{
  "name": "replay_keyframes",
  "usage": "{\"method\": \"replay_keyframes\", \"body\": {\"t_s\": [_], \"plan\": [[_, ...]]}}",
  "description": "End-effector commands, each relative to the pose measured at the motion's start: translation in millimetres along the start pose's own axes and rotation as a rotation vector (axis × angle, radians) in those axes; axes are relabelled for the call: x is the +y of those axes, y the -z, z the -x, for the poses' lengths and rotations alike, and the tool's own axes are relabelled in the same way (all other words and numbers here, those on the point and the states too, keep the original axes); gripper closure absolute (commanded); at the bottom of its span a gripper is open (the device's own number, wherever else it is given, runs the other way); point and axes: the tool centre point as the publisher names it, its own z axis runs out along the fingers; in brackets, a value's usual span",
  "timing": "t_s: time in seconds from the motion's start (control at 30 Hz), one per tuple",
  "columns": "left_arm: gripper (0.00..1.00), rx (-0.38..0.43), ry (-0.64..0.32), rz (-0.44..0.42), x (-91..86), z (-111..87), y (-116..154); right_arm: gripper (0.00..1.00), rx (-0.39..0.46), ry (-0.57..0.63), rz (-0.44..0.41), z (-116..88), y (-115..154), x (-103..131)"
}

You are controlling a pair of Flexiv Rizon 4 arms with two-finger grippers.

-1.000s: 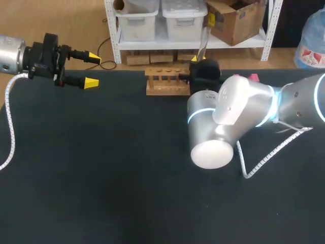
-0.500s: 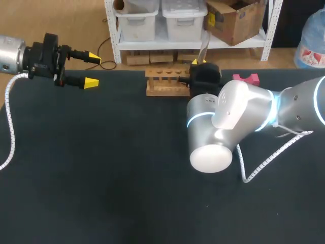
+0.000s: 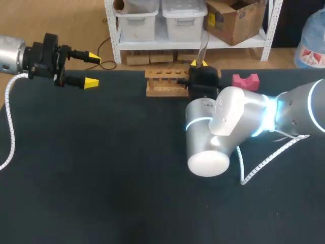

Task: Grasp the test tube, adjust it, and insert it.

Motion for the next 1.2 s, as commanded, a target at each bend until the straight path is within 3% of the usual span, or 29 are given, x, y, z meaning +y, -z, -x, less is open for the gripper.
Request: {"method": "replay_keyframes", "body": {"t_s": [0.03, 0.13, 0.17, 0.2, 0.23, 0.73, 0.97, 1.2], "plan": [[0.00, 0.000, -0.002, 0.005, -1.9, -0.5, 0, 1.00, -0.004, 0.003, -0.003, -5, -4, -1], [0.00, 0.000, -0.002, 0.005, -1.9, -0.5, 0, 1.00, -0.007, 0.006, -0.001, -1, -5, -2], [0.00, 0.000, -0.002, 0.005, -1.9, -0.5, 0, 0.76, -0.003, 0.005, 0.000, 0, -4, -2], [0.00, 0.000, -0.002, 0.005, -1.9, -0.5, 0, 0.27, 0.001, 0.005, 0.001, 1, -4, -2], [0.00, 0.000, -0.002, 0.005, -1.9, -0.5, 0, 0.00, 0.002, 0.007, -0.001, 2, -4, -3], [0.00, 0.000, -0.002, 0.005, -1.9, -0.5, 0, 0.00, 0.048, 0.012, 0.027, 21, 13, -9], [0.00, 0.000, -0.002, 0.005, -1.9, -0.5, 0, 0.00, 0.151, -0.044, 0.158, 40, 34, -14], [0.00, 0.000, -0.002, 0.005, -1.9, -0.5, 0, 0.00, 0.300, -0.056, 0.377, 50, 57, -21]]}}
